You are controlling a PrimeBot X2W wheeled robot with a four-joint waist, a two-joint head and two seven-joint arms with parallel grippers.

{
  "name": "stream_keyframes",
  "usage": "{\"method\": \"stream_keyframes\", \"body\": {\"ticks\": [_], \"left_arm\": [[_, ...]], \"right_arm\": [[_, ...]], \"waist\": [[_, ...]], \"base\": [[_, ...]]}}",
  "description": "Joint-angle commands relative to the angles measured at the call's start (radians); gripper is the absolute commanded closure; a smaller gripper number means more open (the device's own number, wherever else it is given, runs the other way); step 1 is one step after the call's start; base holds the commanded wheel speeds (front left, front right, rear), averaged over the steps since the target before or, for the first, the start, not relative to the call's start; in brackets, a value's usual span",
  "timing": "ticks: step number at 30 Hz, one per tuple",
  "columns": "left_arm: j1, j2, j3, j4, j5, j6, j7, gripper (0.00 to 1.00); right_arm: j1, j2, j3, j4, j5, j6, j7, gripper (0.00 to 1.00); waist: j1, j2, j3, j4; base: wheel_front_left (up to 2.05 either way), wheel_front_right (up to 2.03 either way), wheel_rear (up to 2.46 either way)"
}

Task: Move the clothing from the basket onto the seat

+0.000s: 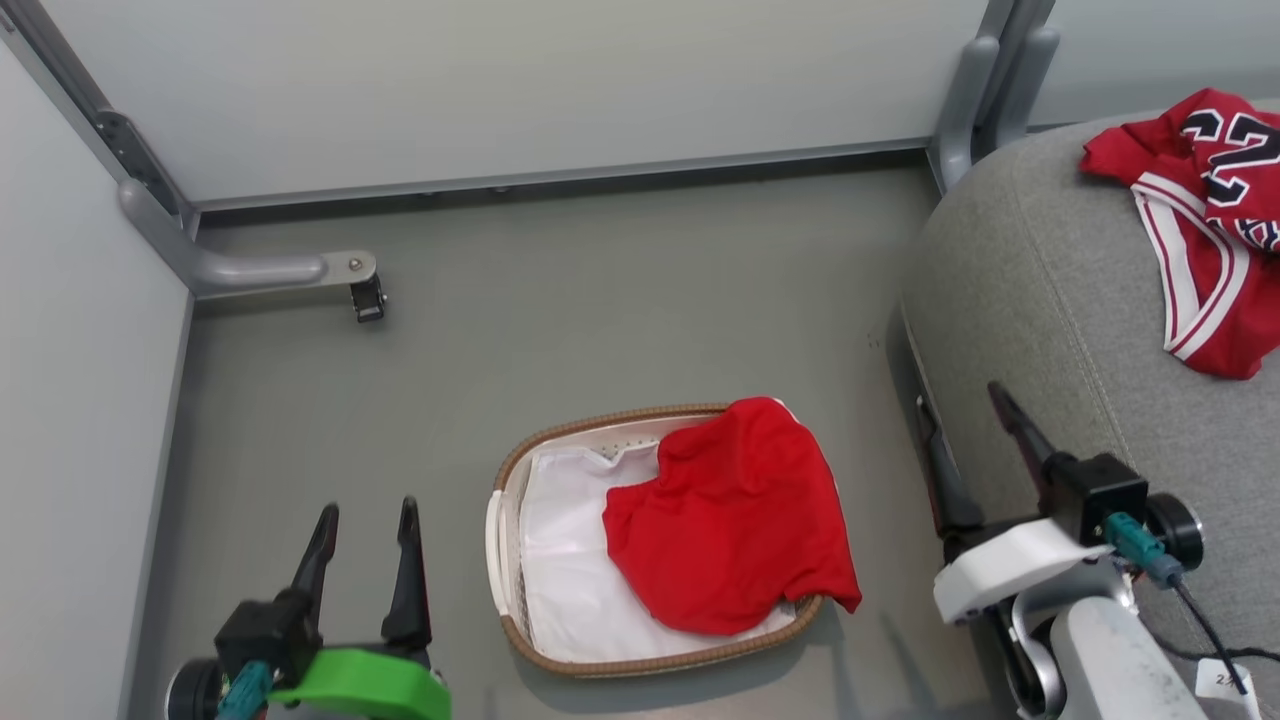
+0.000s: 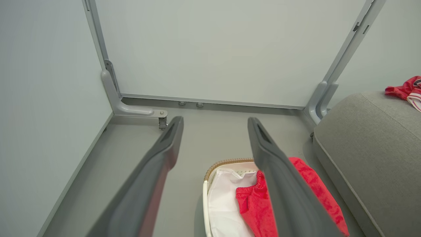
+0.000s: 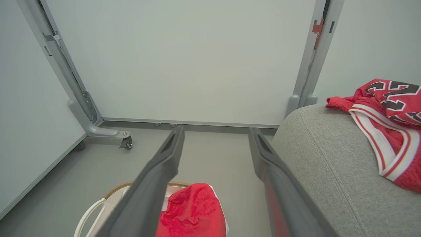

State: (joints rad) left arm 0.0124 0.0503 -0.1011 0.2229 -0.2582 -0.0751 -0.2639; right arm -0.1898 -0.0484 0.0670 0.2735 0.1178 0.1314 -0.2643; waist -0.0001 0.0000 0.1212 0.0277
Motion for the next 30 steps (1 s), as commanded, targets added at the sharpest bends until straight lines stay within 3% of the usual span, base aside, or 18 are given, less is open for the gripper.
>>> {"method": "stream_keyframes", "body": {"ticks": [1, 13, 22, 30], "left_arm": [[-0.035, 0.008, -0.006, 0.004, 0.012, -0.007, -0.001, 0.00], [-0.426, 0.047, -0.189, 0.224, 0.121, -0.048, 0.069, 0.00], [-0.682, 0.046, -0.357, 0.513, 0.179, -0.055, 0.155, 0.00], [-0.849, 0.050, -0.510, 0.709, 0.165, -0.055, 0.198, 0.00]], "right_arm": [[-0.016, -0.004, -0.013, -0.011, -0.014, -0.001, 0.000, 0.00], [-0.152, -0.004, -0.123, -0.117, -0.079, -0.001, 0.000, 0.00], [-0.265, -0.003, -0.118, -0.217, -0.086, -0.001, 0.000, 0.00], [-0.310, -0.002, -0.106, -0.336, -0.073, -0.001, 0.000, 0.00]], "waist": [[0.0001, 0.0000, 0.027, -0.007], [0.0001, 0.0000, 0.271, -0.074], [0.0001, 0.0000, 0.509, -0.168], [0.0001, 0.0000, 0.683, -0.222]], "base": [[0.00, 0.00, 0.00], [0.00, 0.00, 0.00], [0.00, 0.00, 0.00], [0.00, 0.00, 0.00]]}}
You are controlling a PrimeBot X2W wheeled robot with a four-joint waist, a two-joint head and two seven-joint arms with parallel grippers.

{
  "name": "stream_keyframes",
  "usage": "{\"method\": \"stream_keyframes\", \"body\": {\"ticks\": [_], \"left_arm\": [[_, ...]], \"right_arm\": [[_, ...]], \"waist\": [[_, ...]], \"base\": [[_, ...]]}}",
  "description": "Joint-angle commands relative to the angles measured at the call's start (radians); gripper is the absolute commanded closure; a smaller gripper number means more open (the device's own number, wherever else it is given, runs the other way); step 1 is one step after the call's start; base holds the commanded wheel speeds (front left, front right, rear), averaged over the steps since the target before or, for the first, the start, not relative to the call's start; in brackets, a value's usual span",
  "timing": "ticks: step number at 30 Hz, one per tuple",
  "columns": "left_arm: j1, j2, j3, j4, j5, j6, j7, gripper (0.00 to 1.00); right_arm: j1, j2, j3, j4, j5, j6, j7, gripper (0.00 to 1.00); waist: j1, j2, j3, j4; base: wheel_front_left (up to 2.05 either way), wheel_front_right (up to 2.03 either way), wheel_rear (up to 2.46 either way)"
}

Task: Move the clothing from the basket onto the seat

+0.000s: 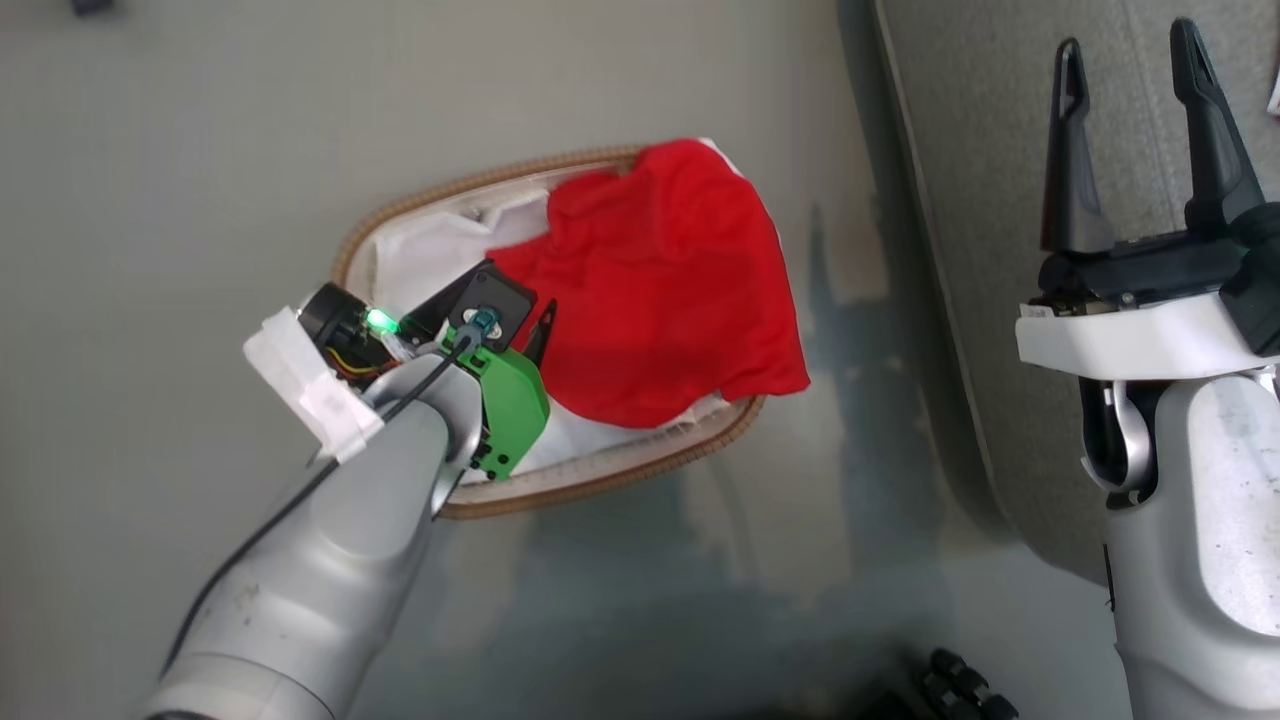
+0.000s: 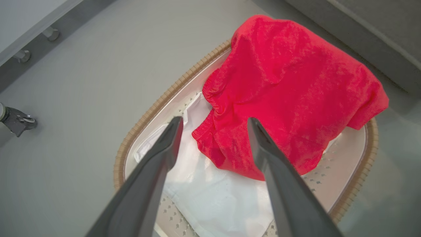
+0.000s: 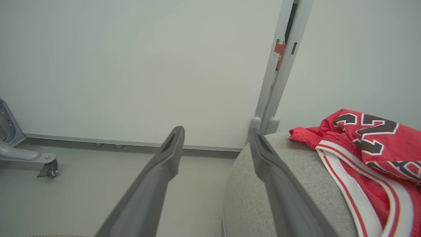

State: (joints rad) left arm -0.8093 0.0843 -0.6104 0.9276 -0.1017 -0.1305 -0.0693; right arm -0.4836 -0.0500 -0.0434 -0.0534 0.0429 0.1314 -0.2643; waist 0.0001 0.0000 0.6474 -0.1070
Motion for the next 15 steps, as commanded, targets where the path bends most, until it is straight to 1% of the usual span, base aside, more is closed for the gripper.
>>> {"method": "stream_keyframes", "body": {"ticks": [1, 4, 6, 10, 15], "left_arm": [[-0.045, 0.024, -0.014, 0.023, 0.013, 0.001, 0.006, 0.00], [-0.094, 0.037, -0.046, 0.090, 0.017, 0.000, 0.021, 0.00], [-0.129, 0.050, -0.050, 0.126, 0.020, 0.000, 0.023, 0.00], [-0.182, 0.063, -0.038, 0.183, 0.008, 0.012, 0.013, 0.00], [-0.237, 0.065, -0.028, 0.225, -0.006, 0.018, -0.011, 0.00]], "right_arm": [[-0.024, -0.001, 0.009, -0.023, 0.009, -0.001, 0.000, 0.00], [-0.040, -0.001, 0.022, -0.072, 0.028, -0.001, 0.000, 0.00], [-0.051, -0.001, 0.026, -0.097, 0.042, -0.001, 0.000, 0.00], [-0.072, -0.001, 0.034, -0.127, 0.062, -0.001, 0.000, 0.00], [-0.084, -0.001, 0.042, -0.148, 0.082, -0.001, 0.000, 0.00]], "waist": [[-0.0001, 0.0000, 0.174, -0.094], [-0.0001, 0.0000, 0.227, -0.112], [-0.0001, 0.0000, 0.256, -0.123], [-0.0001, 0.0000, 0.306, -0.142], [-0.0001, 0.0000, 0.352, -0.160]], "base": [[0.00, 0.00, 0.00], [0.00, 0.00, 0.00], [0.00, 0.00, 0.00], [0.00, 0.00, 0.00], [0.00, 0.00, 0.00]]}}
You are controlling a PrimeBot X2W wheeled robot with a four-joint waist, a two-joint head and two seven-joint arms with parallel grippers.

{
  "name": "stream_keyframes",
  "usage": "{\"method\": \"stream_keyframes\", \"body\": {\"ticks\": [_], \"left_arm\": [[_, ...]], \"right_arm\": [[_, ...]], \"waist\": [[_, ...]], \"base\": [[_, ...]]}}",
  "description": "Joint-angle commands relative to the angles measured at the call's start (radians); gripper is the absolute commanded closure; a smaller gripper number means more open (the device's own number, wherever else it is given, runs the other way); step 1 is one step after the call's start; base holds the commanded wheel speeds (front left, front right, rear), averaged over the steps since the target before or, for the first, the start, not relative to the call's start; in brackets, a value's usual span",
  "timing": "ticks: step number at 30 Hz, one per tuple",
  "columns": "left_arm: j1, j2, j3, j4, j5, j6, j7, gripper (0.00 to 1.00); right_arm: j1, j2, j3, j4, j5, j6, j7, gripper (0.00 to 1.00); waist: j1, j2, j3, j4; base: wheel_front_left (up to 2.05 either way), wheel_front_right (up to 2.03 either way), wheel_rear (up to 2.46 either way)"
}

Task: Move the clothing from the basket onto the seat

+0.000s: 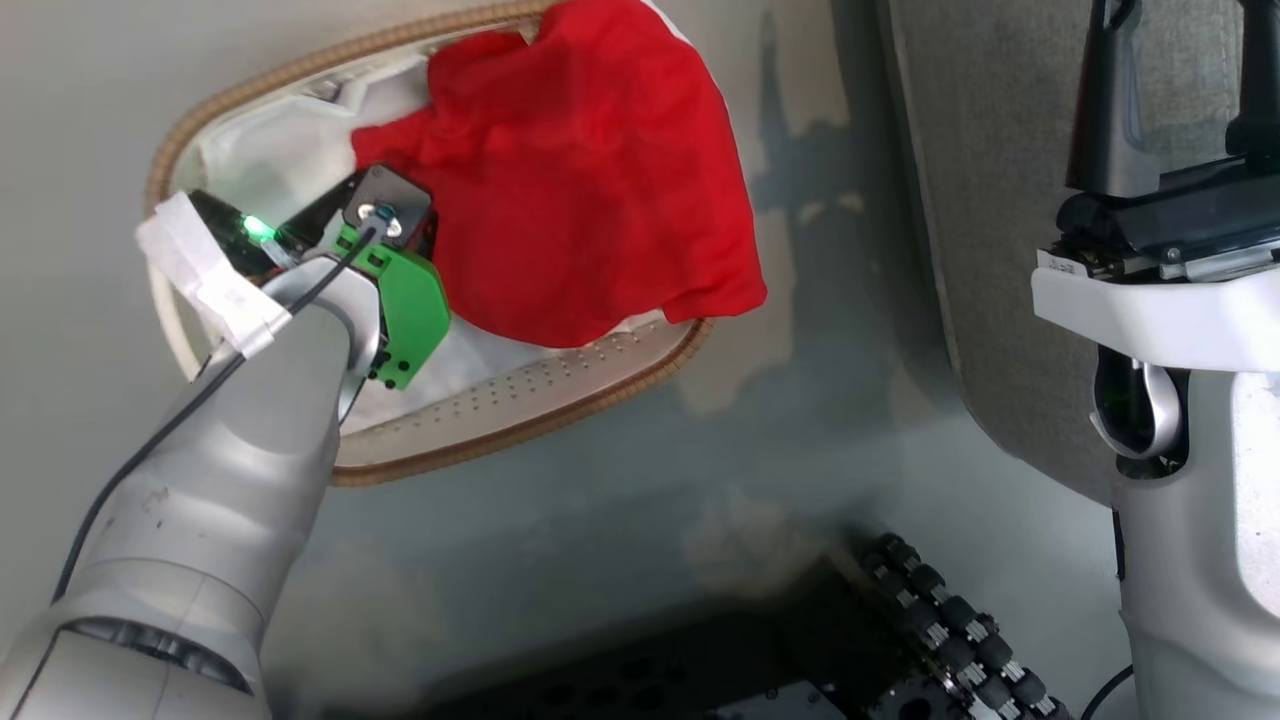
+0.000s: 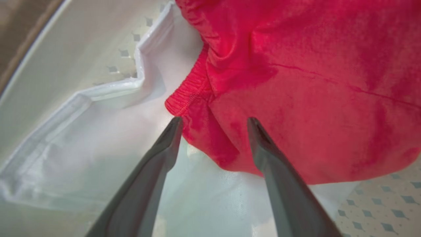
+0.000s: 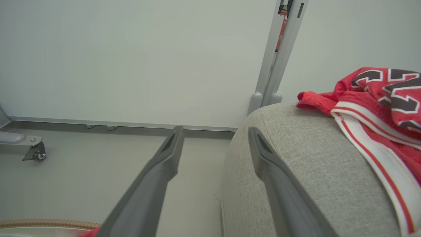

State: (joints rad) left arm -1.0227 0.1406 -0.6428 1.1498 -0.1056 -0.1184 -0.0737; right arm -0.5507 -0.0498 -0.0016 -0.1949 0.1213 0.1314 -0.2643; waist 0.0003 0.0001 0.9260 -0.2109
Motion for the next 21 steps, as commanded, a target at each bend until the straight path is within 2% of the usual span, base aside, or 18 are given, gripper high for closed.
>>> {"method": "stream_keyframes", "body": {"ticks": [1, 4, 11, 15, 16, 17, 18, 19, 21], "left_arm": [[-0.038, 0.010, 0.005, 0.010, -0.004, 0.007, -0.008, 0.00], [-0.067, 0.013, 0.003, 0.030, -0.004, 0.013, -0.015, 0.00], [-0.109, 0.023, 0.000, 0.080, -0.005, 0.059, 0.001, 0.00], [-0.104, 0.025, 0.002, 0.099, -0.017, 0.066, 0.011, 0.00], [-0.102, 0.024, 0.001, 0.102, -0.020, 0.066, 0.011, 0.19], [-0.101, 0.024, 0.001, 0.105, -0.022, 0.066, 0.012, 0.63], [-0.100, 0.023, 0.000, 0.107, -0.026, 0.067, 0.013, 0.85], [-0.099, 0.023, -0.001, 0.109, -0.028, 0.067, 0.013, 1.00], [-0.097, 0.021, -0.002, 0.112, -0.030, 0.070, 0.013, 1.00]], "right_arm": [[-0.019, -0.001, 0.002, -0.011, 0.008, -0.001, 0.000, 0.00], [-0.020, -0.001, 0.004, -0.020, 0.017, -0.001, 0.000, 0.00], [-0.005, -0.002, 0.007, -0.036, 0.023, -0.001, 0.000, 0.00], [-0.004, -0.002, 0.010, -0.038, 0.030, -0.001, 0.000, 0.00], [-0.005, -0.002, 0.011, -0.038, 0.030, -0.001, 0.000, 0.00], [-0.006, -0.002, 0.011, -0.038, 0.031, -0.001, 0.000, 0.00], [-0.008, -0.002, 0.012, -0.038, 0.031, -0.001, 0.000, 0.00], [-0.009, -0.002, 0.012, -0.037, 0.032, -0.001, 0.000, 0.00], [-0.011, -0.002, 0.012, -0.034, 0.033, -0.001, 0.000, 0.00]], "waist": [[-0.0003, -0.0001, 0.083, -0.060], [-0.0003, -0.0001, 0.100, -0.068], [-0.0003, -0.0001, 0.111, -0.071], [-0.0003, -0.0001, 0.112, -0.072], [-0.0003, -0.0001, 0.112, -0.072], [-0.0003, -0.0001, 0.111, -0.072], [-0.0003, -0.0001, 0.111, -0.073], [-0.0003, -0.0001, 0.111, -0.073], [-0.0003, -0.0001, 0.109, -0.074]], "base": [[0.00, 0.00, 0.00], [0.00, 0.00, 0.00], [0.00, 0.00, 0.00], [0.00, 0.00, 0.00], [0.00, 0.00, 0.00], [0.00, 0.00, 0.00], [0.00, 0.00, 0.00], [0.00, 0.00, 0.00], [0.00, 0.00, 0.00]]}}
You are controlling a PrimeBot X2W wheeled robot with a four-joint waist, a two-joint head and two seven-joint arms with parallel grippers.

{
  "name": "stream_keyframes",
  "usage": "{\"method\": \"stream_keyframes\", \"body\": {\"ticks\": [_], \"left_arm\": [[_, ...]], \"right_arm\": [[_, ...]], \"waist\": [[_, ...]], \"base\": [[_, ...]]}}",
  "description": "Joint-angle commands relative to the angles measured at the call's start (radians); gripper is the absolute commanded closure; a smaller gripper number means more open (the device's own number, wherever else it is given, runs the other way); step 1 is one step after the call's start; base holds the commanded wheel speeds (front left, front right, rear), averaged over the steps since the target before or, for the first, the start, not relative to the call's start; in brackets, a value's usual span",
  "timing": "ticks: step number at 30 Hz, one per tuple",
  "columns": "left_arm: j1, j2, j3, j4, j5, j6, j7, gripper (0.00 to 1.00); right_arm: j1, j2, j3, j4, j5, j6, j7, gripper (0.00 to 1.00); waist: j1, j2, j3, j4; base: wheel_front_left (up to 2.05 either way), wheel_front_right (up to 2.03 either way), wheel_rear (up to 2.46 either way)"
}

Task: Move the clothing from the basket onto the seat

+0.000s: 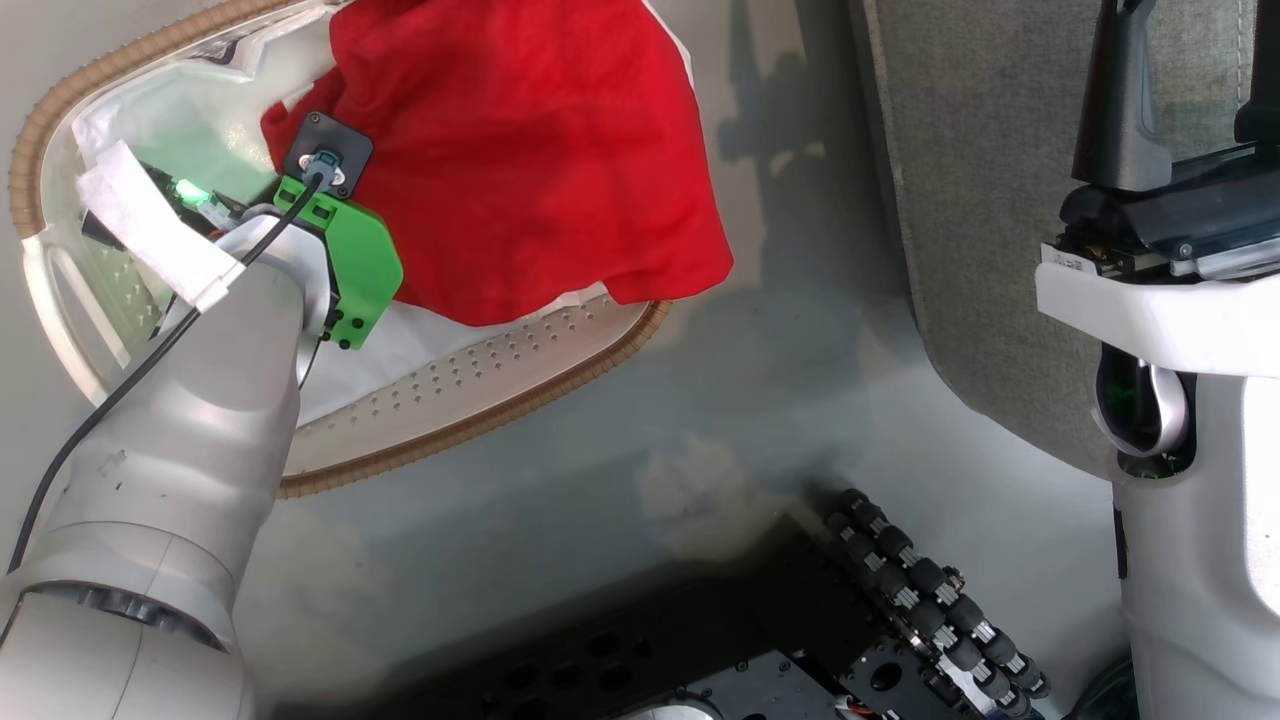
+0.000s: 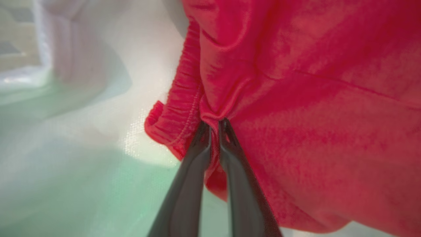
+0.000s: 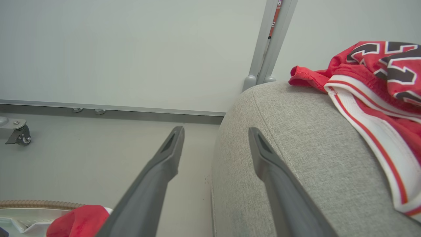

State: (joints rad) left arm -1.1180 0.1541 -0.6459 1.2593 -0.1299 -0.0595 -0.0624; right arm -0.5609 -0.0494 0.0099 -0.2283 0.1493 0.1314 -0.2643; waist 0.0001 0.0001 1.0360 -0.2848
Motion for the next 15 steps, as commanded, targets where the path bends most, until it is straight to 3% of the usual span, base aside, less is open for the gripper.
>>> {"method": "stream_keyframes", "body": {"ticks": [1, 6, 15], "left_arm": [[-0.001, 0.007, 0.000, 0.004, -0.009, 0.011, 0.001, 1.00], [0.004, 0.001, -0.002, 0.008, -0.019, 0.012, -0.023, 1.00], [0.071, -0.052, -0.023, -0.008, -0.039, -0.031, -0.130, 1.00]], "right_arm": [[-0.002, -0.002, 0.000, 0.001, 0.005, -0.001, 0.000, 0.00], [-0.010, -0.002, 0.000, 0.010, 0.003, -0.001, 0.000, 0.00], [0.020, -0.002, -0.012, 0.048, -0.049, -0.001, 0.000, 0.00]], "waist": [[-0.0001, -0.0001, -0.002, -0.001], [-0.0001, -0.0001, -0.010, -0.003], [-0.0001, -0.0001, -0.120, 0.057]], "base": [[0.00, 0.00, 0.00], [0.00, 0.00, 0.00], [0.00, 0.00, 0.00]]}}
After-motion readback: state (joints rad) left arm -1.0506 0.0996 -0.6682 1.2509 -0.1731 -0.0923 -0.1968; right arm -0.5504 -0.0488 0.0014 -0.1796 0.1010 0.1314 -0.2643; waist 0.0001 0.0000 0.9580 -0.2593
